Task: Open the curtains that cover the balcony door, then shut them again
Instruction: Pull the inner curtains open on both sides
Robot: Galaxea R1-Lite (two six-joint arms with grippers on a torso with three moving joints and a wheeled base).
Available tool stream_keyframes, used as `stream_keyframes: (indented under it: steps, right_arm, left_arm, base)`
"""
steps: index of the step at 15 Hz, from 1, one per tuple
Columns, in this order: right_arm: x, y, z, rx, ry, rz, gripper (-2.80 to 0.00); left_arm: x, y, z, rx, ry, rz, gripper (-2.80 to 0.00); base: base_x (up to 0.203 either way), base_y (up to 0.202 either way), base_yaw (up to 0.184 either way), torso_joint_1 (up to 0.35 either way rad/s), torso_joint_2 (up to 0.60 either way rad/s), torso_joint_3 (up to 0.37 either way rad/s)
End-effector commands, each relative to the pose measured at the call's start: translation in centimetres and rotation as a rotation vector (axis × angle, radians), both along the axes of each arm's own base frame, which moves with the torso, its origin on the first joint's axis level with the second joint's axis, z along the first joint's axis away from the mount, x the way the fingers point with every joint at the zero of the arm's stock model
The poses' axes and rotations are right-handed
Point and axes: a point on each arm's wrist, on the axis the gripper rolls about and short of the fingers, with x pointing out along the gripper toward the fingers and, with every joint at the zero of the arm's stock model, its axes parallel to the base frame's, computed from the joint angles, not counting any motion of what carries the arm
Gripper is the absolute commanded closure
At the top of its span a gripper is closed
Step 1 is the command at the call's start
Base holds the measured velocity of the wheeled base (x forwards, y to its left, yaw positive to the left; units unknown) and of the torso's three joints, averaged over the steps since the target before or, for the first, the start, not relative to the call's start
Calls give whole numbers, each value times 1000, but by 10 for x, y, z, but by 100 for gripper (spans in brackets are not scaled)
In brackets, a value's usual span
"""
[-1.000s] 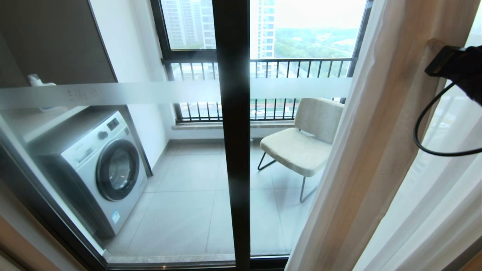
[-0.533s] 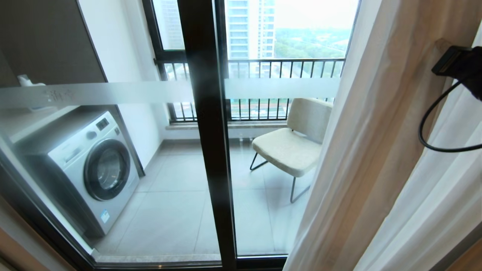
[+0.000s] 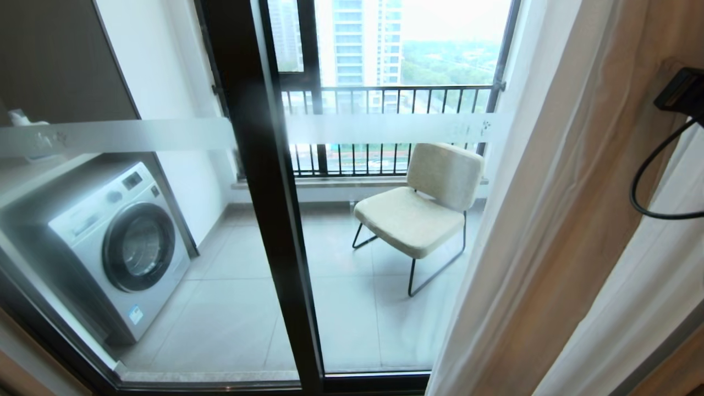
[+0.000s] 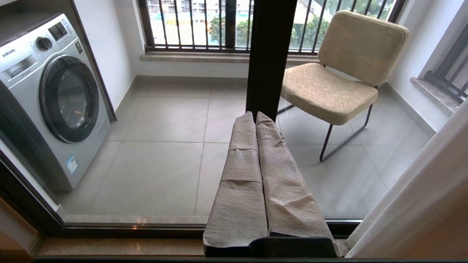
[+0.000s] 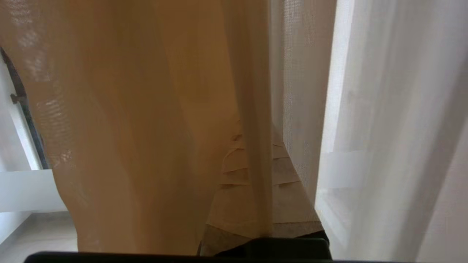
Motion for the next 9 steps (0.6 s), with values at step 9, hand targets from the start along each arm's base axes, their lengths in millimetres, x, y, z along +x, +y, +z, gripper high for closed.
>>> stream_keyframes:
  steps: [9]
  right_arm:
    - [-13,-18,8,-5,-22,-67,0]
  left_arm:
    - [0,0,0,-1,1,0,0]
  base:
    - [0,-191,0,1,0,3]
